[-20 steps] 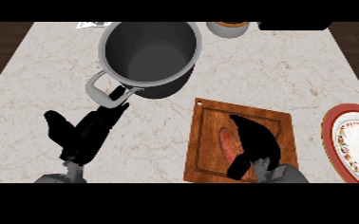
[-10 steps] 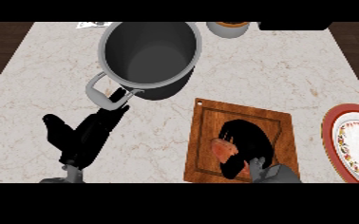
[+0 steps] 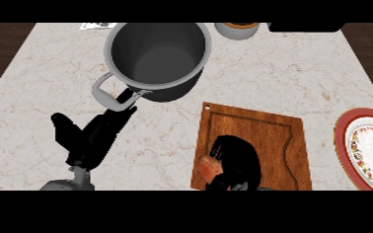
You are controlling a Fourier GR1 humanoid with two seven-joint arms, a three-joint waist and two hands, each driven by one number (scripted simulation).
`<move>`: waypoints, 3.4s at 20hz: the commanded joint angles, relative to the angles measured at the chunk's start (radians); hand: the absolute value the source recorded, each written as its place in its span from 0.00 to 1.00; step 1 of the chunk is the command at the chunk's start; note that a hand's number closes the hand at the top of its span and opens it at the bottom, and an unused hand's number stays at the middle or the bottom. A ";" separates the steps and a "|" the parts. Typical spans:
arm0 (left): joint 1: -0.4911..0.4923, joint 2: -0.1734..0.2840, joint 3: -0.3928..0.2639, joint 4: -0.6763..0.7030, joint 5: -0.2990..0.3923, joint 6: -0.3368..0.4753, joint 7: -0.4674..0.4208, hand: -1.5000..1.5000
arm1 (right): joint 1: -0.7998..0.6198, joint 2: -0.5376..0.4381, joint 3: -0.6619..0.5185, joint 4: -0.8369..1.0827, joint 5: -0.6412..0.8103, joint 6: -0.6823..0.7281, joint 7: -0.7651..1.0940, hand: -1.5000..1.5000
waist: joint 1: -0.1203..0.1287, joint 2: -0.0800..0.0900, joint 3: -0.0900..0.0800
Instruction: Pick the sweet potato from the cutting board and place it in the pot
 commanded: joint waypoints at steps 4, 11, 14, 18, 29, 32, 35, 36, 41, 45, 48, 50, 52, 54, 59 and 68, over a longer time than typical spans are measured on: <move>0.012 0.001 -0.004 0.019 -0.017 -0.012 -0.031 0.50 | 0.007 0.037 0.256 -0.046 0.145 -0.229 0.394 1.00 | 0.002 -0.001 -0.001; 0.026 0.008 0.014 -0.007 0.006 -0.010 -0.003 0.50 | -0.027 0.038 0.190 -0.126 0.427 -0.140 0.440 1.00 | -0.023 -0.012 -0.003; -0.006 0.017 0.033 -0.004 0.014 -0.002 0.027 0.50 | -0.048 0.038 0.199 -0.234 0.500 -0.112 0.441 1.00 | -0.026 -0.011 -0.003; 0.045 0.003 0.006 -0.015 -0.004 -0.006 -0.006 0.50 | -0.145 0.038 0.194 -0.360 0.568 -0.003 0.441 1.00 | -0.006 -0.011 -0.004; -0.034 -0.012 -0.007 0.035 -0.014 -0.020 -0.005 0.50 | -0.523 0.038 0.040 -0.366 0.442 0.043 0.441 1.00 | 0.020 0.003 -0.004; -0.020 -0.006 -0.013 -0.009 -0.008 -0.013 0.036 0.50 | -0.622 0.038 -0.051 -0.286 0.386 0.025 0.441 1.00 | 0.043 0.001 -0.003; -0.017 -0.008 -0.012 -0.009 -0.010 -0.017 0.019 0.50 | -0.707 0.038 -0.116 -0.198 0.320 -0.001 0.441 1.00 | 0.054 0.003 -0.003; 0.020 -0.012 -0.036 -0.006 -0.022 -0.029 -0.004 0.50 | -0.737 0.038 -0.151 -0.167 0.291 -0.006 0.441 1.00 | 0.059 0.004 -0.003; -0.031 -0.015 -0.027 0.012 -0.020 -0.024 0.023 0.50 | -0.941 0.038 -0.268 0.088 0.200 -0.058 0.369 1.00 | 0.063 0.011 -0.003; -0.037 -0.022 -0.019 0.019 -0.017 -0.024 0.012 0.50 | -1.060 0.038 -0.307 0.296 0.139 -0.136 0.302 1.00 | 0.062 0.013 -0.002; -0.031 -0.017 -0.036 -0.009 -0.029 -0.023 0.032 0.50 | -1.081 0.038 -0.374 0.477 0.154 -0.223 0.171 1.00 | 0.070 0.020 -0.002; -0.016 -0.031 -0.029 0.025 -0.029 -0.030 -0.025 0.50 | -1.113 0.038 -0.390 0.570 0.118 -0.270 0.117 1.00 | 0.067 0.021 -0.002; -0.042 -0.030 -0.030 0.033 -0.025 -0.034 0.000 0.50 | -1.179 0.038 -0.345 0.655 0.083 -0.327 0.141 1.00 | 0.081 0.022 -0.003; -0.018 -0.033 -0.031 -0.012 -0.017 -0.028 0.003 0.50 | -1.151 0.038 -0.384 0.737 0.086 -0.398 0.065 1.00 | 0.080 0.022 -0.002; -0.045 -0.018 -0.046 0.036 -0.029 -0.071 -0.015 0.50 | -1.174 0.038 -0.397 0.916 0.013 -0.571 -0.069 1.00 | 0.107 0.036 -0.002; -0.070 -0.043 -0.058 -0.001 -0.034 -0.046 0.015 0.50 | -1.208 0.039 -0.484 1.123 -0.140 -0.738 -0.183 1.00 | 0.143 0.050 -0.001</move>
